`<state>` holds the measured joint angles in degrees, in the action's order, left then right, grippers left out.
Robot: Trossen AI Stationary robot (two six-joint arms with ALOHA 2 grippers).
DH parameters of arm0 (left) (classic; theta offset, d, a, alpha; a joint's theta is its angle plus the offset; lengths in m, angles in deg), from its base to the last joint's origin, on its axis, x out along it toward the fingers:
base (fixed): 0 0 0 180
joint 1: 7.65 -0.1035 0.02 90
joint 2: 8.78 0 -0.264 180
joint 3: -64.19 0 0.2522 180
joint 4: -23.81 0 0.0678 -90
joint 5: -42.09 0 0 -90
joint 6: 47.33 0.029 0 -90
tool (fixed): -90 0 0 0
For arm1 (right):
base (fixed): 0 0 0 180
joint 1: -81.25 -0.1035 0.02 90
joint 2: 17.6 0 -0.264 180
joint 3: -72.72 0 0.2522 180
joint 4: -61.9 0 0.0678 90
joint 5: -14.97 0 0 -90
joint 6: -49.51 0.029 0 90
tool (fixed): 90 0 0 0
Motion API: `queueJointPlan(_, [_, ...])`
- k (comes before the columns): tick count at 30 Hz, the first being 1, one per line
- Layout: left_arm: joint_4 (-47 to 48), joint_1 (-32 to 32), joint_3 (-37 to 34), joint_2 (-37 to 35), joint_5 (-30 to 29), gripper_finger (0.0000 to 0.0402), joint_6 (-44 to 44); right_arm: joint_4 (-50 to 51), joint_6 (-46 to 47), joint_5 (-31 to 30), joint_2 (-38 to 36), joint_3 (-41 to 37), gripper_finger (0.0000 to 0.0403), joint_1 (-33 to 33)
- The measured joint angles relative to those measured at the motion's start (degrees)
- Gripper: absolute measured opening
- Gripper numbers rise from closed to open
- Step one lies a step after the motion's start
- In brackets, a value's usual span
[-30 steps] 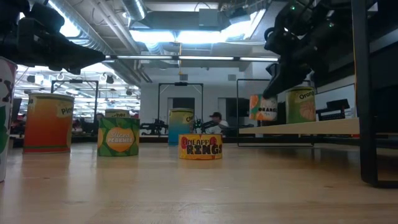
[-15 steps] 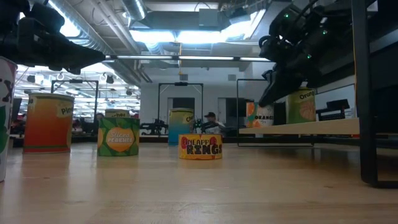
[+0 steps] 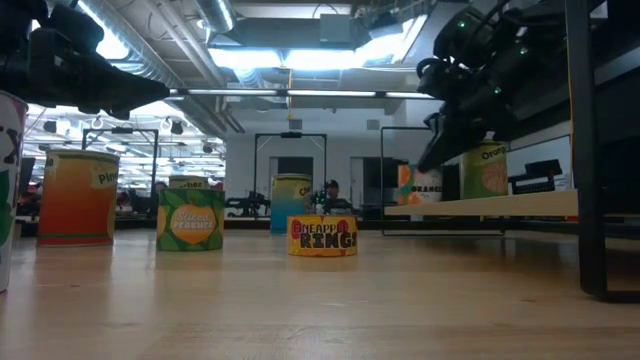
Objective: Pick and place cans onto a shelf
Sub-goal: Put the small canned oranges on the shelf
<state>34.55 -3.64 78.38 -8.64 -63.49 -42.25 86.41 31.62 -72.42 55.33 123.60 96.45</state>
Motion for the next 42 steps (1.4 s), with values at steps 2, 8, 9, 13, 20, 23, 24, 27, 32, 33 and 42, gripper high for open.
queueJointPlan(2, [0.00, 0.00, 0.02, 0.02, 0.00, 0.0064, 0.00, 0.18, 0.07, -0.14, -0.28, -0.05, 0.0010, 0.00])
queueJointPlan(8, [0.00, 0.02, 0.01, 0.01, 0.00, 0.0064, 0.00, 0.54, -0.33, -0.20, -0.34, -0.07, 0.0023, 0.00])
queueJointPlan(9, [0.00, 0.00, 0.02, 0.01, 0.00, 0.0064, 0.01, 0.52, -0.31, -0.25, -0.34, -0.07, 0.0027, 0.02])
queueJointPlan(13, [0.00, 0.00, 0.02, 0.00, 0.00, 0.0064, 0.00, 0.49, -0.33, -0.31, -0.36, -0.07, 0.0038, 0.02])
queueJointPlan(20, [0.00, 0.00, 0.02, 0.01, 0.00, 0.0064, 0.02, 0.46, -0.33, -0.22, -0.36, -0.07, 0.0041, 0.02])
queueJointPlan(23, [0.00, 0.00, 0.00, 0.00, -0.02, 0.0064, 0.02, 0.27, -0.33, -0.20, -0.36, -0.07, 0.0042, 0.02])
queueJointPlan(24, [0.00, 0.00, 0.00, 0.00, 0.00, 0.0064, 0.00, 0.29, -0.33, -0.20, -0.36, -0.07, 0.0042, 0.02])
queueJointPlan(27, [0.00, 0.01, 0.01, 0.00, 0.00, 0.0064, 0.00, 0.27, -0.33, -0.16, -0.36, -0.07, 0.0042, 0.02])
queueJointPlan(32, [0.00, 0.02, 0.02, 0.01, -0.01, 0.0064, 0.00, 0.25, -0.33, -0.13, -0.36, -0.07, 0.0042, 0.02])
queueJointPlan(33, [0.00, 0.00, 0.02, 0.00, 0.00, 0.0064, 0.00, 0.25, -0.33, -0.13, -0.36, -0.07, 0.0042, 0.02])
queueJointPlan(42, [0.01, 0.01, 0.02, 0.02, 0.00, 0.0064, 0.00, 0.27, -0.23, 0.02, -0.36, -0.09, 0.0068, 0.02])
